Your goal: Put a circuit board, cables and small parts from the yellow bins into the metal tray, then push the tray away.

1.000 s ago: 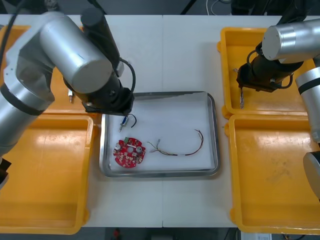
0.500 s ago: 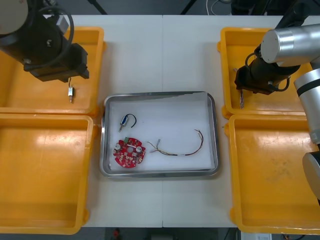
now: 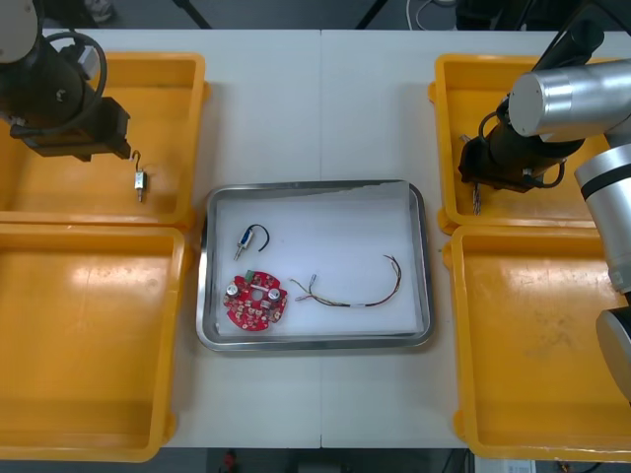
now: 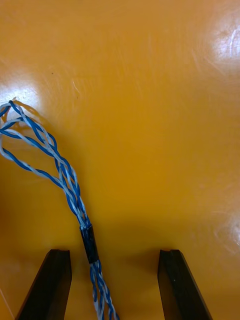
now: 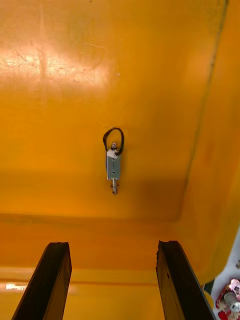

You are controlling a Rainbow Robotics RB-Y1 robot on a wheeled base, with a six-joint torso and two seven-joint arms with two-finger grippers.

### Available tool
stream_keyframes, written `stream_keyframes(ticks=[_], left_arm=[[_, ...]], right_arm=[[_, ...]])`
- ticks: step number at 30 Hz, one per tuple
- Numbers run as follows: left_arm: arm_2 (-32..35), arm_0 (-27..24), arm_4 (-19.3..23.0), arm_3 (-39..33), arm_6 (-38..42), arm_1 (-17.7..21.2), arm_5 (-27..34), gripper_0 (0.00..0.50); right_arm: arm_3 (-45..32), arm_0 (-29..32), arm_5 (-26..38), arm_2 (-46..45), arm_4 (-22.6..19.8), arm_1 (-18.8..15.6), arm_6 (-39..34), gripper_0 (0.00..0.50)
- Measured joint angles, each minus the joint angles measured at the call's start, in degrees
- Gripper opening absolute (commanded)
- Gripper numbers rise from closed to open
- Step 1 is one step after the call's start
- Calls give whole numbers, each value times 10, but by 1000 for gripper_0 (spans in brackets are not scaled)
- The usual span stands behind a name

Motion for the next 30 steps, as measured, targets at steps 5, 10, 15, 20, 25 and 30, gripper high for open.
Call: stream_keyframes(ticks=[5,10,15,20,25,30], left_arm=[[-2,0,0,42,0,0,-56,500],[-33,0,0,77,0,0,-114,500],[-67,0,1,104,0,0,-142,500],[-85,0,1,124,0,0,-163,500],[-88,0,1,150,0,-2,-192,500],[-94,0,2,175,0,-6,-213,500]], right_arm=[[0,0,0,0,0,0,0,0],[0,0,1,0,0,0,0,0],[-21,1,42,0,5,0,0,0],[-85,7,116,-7,22,0,0,0],[-143,10,183,-23,22,0,0,0],[-207,11,256,-26,10,-4,0,0]])
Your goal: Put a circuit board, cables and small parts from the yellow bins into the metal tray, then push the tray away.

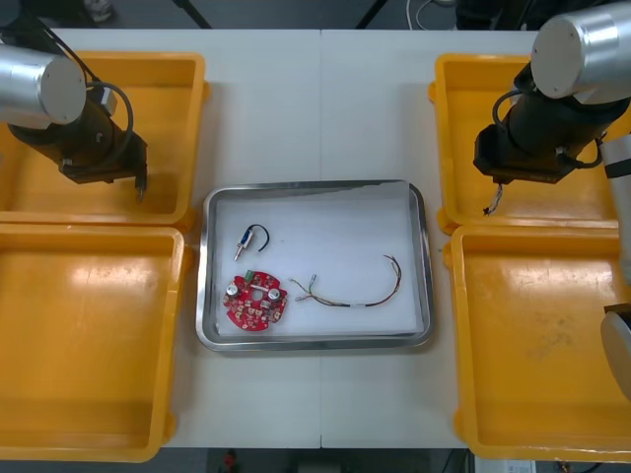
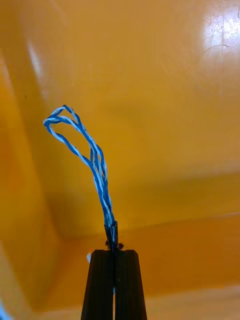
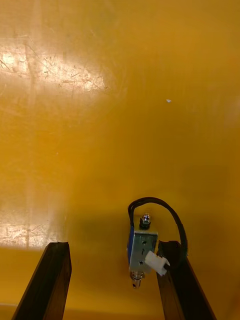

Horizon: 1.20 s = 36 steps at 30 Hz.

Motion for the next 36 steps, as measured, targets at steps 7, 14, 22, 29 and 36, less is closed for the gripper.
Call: stream_keyframes(ticks=[7,14,22,29,36], left_arm=[[-35,0,2,11,0,0,-16,500],[-47,0,7,18,0,0,-42,500],[-47,0,11,18,0,0,-46,0],[-44,0,14,18,0,0,-46,0],[-10,0,16,14,0,0,-15,0]], right_arm=[[-90,0,22,0,-71,-23,10,0],[-174,1,23,0,-129,-38,128,0],[-272,1,25,44,-153,-47,202,0],[-316,1,25,133,-153,-49,285,0],[-319,1,12,232,-120,-44,292,0]])
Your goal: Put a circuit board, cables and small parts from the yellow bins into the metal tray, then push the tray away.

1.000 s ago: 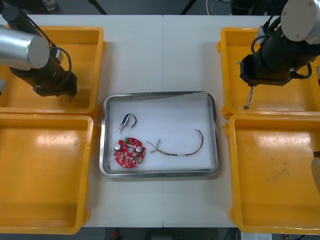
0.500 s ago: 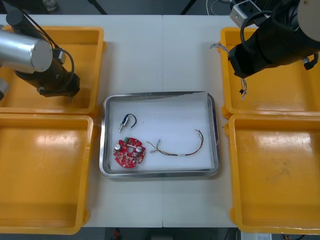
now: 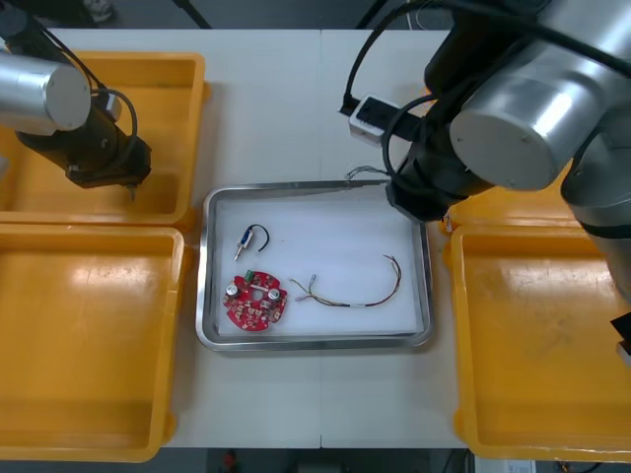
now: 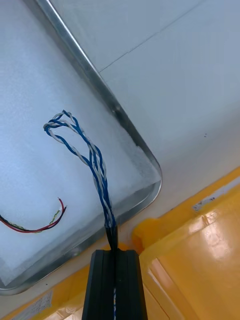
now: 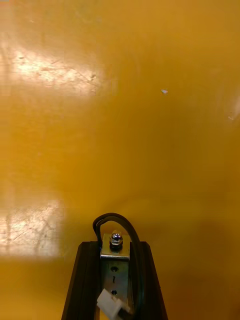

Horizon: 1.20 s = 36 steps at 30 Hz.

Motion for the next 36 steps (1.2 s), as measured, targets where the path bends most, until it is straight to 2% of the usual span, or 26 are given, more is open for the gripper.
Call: stream_keyframes(ticks=[3,6,9,13,19,33,34,36], left_arm=[[27,0,0,-17,0,0,33,0],[51,0,0,-43,0,1,72,0],[68,0,-1,-71,0,1,108,0],[85,0,-1,-102,0,1,150,0],[102,0,-6,-148,0,2,206,0],[111,0,-14,-231,0,2,286,0],[111,0,-14,-236,0,2,291,0],[111,0,-14,-247,0,2,299,0]], right_arm=[[0,0,-35,37,25,8,15,0],[1,0,-60,68,51,18,60,0],[13,0,-95,90,54,26,109,0],[49,0,-132,108,58,36,134,0],[102,0,-165,142,79,39,206,0],[158,0,-201,186,95,39,211,0],[159,0,-203,189,95,39,211,51],[159,0,-204,193,95,39,211,394]])
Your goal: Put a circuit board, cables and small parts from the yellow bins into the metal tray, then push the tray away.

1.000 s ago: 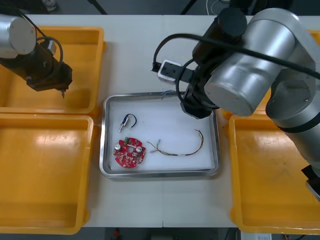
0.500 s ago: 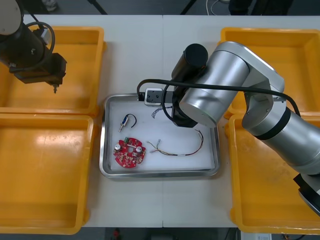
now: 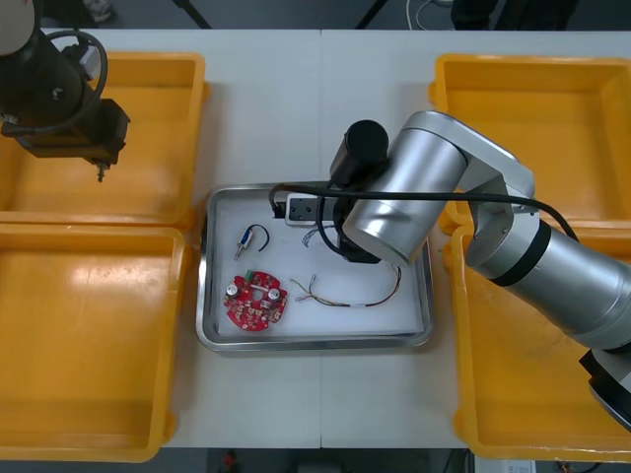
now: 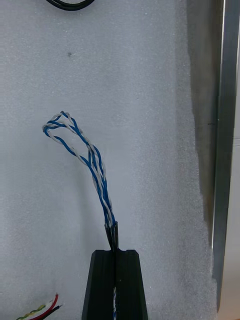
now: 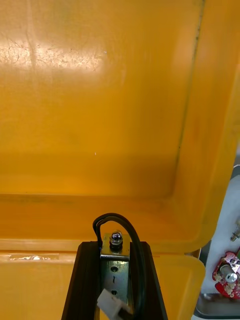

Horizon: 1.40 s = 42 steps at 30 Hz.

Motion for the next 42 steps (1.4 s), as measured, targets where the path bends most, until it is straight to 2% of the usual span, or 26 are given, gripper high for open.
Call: stream_keyframes(ticks=[2,16,23,29,33,38,42], left_arm=[[0,0,0,-9,0,0,3,0],[7,0,0,-45,0,-2,4,0],[24,0,-6,-45,0,-11,4,0],[24,0,-14,-45,0,-23,4,0],[24,0,-14,-47,0,-32,4,0],[24,0,-10,-60,0,-41,4,0],[18,0,-3,-80,1,-51,5,0]], right_arm=[[0,0,0,1,0,0,0,500],[-4,0,7,1,-1,0,0,500],[-61,5,116,-35,-12,0,-2,500],[-147,52,200,-129,-13,1,-13,500],[-198,87,216,-188,-13,1,-52,500],[-242,109,217,-234,-11,1,-170,500],[-271,135,217,-273,-11,1,-209,500]])
